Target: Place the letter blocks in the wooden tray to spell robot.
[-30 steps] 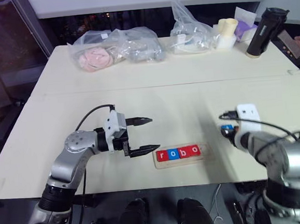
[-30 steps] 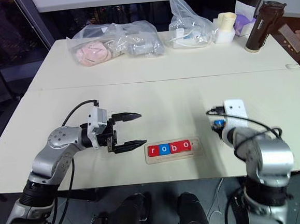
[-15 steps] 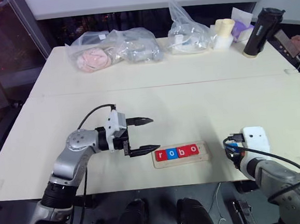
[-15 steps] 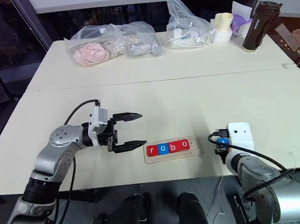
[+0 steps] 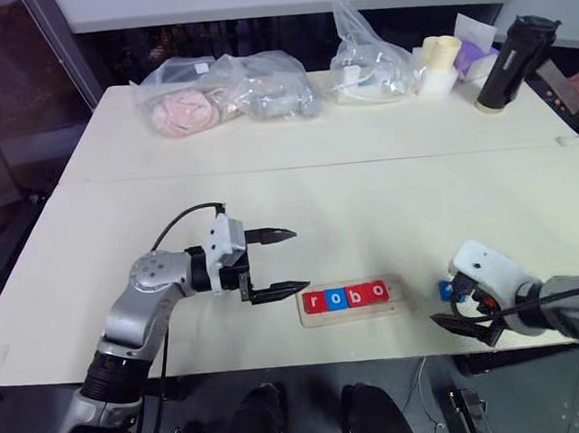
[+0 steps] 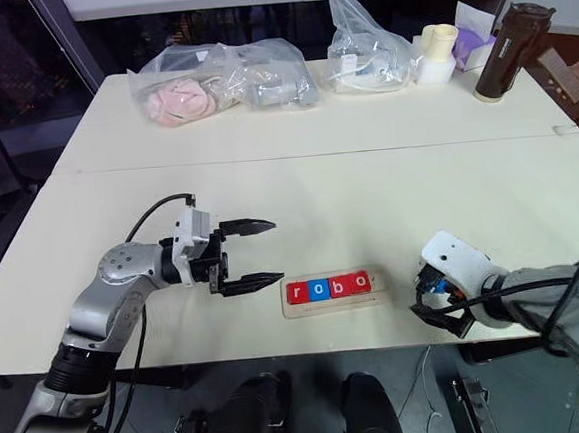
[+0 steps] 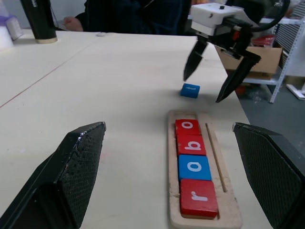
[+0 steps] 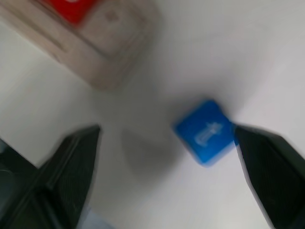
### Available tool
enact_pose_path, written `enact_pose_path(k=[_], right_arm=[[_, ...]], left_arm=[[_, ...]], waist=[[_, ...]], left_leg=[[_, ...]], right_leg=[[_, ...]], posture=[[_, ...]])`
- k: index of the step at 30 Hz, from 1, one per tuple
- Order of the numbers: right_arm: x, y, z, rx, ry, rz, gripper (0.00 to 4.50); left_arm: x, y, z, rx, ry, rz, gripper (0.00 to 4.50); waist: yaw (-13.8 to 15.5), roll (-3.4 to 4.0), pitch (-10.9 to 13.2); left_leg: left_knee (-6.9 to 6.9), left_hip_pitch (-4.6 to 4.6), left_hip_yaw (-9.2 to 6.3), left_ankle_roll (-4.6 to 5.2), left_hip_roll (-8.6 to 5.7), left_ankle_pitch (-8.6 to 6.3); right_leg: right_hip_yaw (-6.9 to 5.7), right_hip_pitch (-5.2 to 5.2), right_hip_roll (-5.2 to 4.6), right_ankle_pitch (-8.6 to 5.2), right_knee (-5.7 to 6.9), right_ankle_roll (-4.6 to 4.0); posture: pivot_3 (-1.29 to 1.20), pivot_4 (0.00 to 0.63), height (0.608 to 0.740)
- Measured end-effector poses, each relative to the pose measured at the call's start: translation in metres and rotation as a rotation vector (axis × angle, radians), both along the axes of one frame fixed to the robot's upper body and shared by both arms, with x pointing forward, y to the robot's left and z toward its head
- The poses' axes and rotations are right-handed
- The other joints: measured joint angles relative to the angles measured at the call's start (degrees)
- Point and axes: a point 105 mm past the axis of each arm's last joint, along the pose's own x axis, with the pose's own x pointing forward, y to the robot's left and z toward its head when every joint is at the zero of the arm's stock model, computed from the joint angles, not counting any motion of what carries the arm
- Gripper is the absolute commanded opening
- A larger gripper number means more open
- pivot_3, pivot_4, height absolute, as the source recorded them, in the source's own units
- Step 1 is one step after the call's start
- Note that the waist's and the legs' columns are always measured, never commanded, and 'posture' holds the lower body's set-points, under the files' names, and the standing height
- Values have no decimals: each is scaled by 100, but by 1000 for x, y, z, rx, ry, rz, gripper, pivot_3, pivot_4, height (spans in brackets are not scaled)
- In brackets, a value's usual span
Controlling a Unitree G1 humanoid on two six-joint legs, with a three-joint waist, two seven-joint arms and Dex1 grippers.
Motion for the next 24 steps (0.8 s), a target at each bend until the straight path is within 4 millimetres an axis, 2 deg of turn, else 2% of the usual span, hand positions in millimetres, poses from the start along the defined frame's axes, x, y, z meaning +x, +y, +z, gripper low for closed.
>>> enact_pose_path(k=[3,4,9,18,21,24], right_arm=[[14,-28,-7,-87,-28,121,4469],[18,-30,-7,-88,-37,156,4469],[28,-34,-8,-54,-39,269,4469],[32,-37,-11,-11,-7,311,4469],[30,-36,-12,-5,2,321,3552],[26,-33,-16,8,20,345,2024]], left_arm=[[0,0,0,1,-2,4,4500],[0,1,0,1,-2,5,4500],[0,0,0,2,-6,8,4500],[0,2,0,10,-10,27,4500],[-1,1,2,8,-21,26,4500],[-1,1,2,9,-21,29,4500]], waist=[[-1,-2,1],[0,-1,1],[-7,-2,2],[3,-2,1],[1,-2,-1],[-4,-4,-2]], left_leg=[[8,-2,9,6,-6,-4],[7,-2,8,6,-6,-4],[8,-1,3,6,-1,-4],[9,0,0,4,-1,-5],[9,1,0,3,-1,-5],[11,4,0,2,-1,-6]], right_leg=[[3,0,-6,3,-2,9],[4,0,-7,3,-2,9],[9,-3,-3,4,5,8],[12,-3,-4,5,5,5],[12,-2,-4,5,6,5],[13,1,-3,6,6,4]], posture=[[0,150,738],[0,150,738],[0,150,738],[0,150,738],[0,150,738],[0,150,738]])
